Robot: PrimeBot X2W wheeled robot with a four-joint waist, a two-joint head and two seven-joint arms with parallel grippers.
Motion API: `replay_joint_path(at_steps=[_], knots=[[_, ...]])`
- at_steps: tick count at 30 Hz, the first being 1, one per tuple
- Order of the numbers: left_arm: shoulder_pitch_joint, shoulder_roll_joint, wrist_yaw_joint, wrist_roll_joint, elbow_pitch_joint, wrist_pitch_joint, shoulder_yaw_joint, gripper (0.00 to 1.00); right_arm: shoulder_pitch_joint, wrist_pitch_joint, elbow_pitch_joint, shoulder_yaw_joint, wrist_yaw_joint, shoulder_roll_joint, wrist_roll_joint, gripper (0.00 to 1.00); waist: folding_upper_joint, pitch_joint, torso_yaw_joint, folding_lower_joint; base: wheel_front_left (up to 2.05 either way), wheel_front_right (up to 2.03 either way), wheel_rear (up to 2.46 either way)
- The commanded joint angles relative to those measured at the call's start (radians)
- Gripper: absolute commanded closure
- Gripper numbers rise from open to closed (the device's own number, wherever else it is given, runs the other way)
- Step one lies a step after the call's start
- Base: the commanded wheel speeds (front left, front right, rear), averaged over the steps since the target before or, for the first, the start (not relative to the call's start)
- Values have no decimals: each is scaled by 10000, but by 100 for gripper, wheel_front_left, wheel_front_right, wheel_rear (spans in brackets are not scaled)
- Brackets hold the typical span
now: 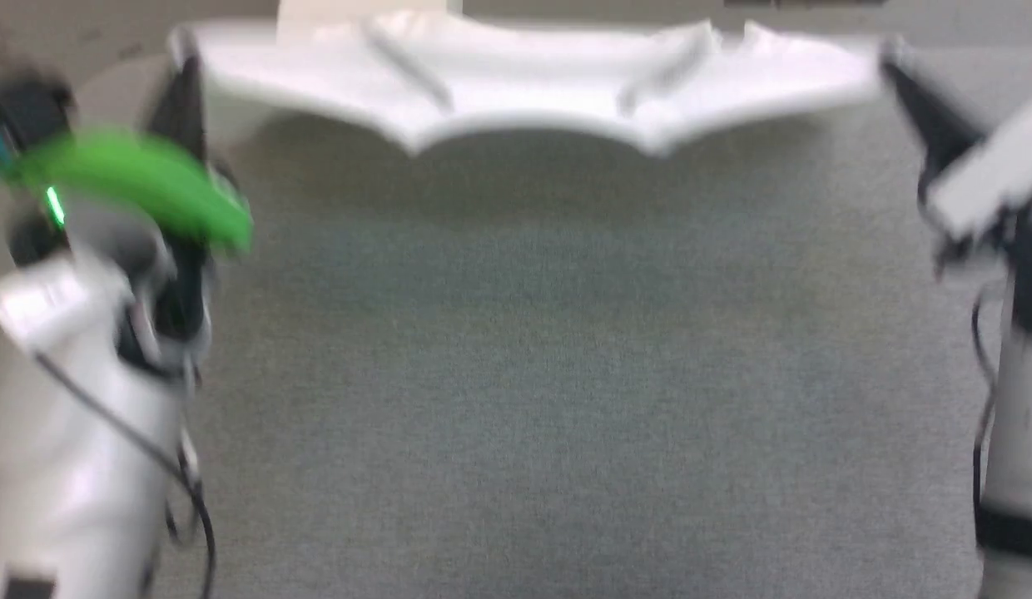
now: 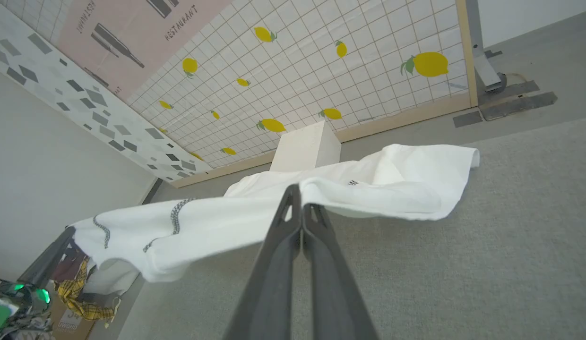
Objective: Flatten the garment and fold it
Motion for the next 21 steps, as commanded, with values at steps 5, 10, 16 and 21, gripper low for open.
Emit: replay_joint_path(at_steps=[5, 10, 16, 21], knots=[[3591, -79, 988, -486, -1559, 204, 69, 100, 3060, 298, -1088, -478, -13, 96, -349, 100, 0, -1826, 201, 1, 0, 0, 0], [6220, -107, 1708, -746, -2161, 472, -4, 100, 5577, 891, -1612, -535, -13, 263, -959, 100, 0, -2402, 186, 1, 0, 0, 0], [8060, 278, 2463, -812, -2290, 1601, -483, 100, 7703, 2041, -1946, -268, -13, 149, -2240, 100, 0, -2794, 105, 1, 0, 0, 0], [8408, 739, 2904, -504, -2100, 2689, -1146, 100, 8241, 2777, -2094, -78, -13, 124, -2941, 100, 0, -2836, 42, 1, 0, 0, 0]])
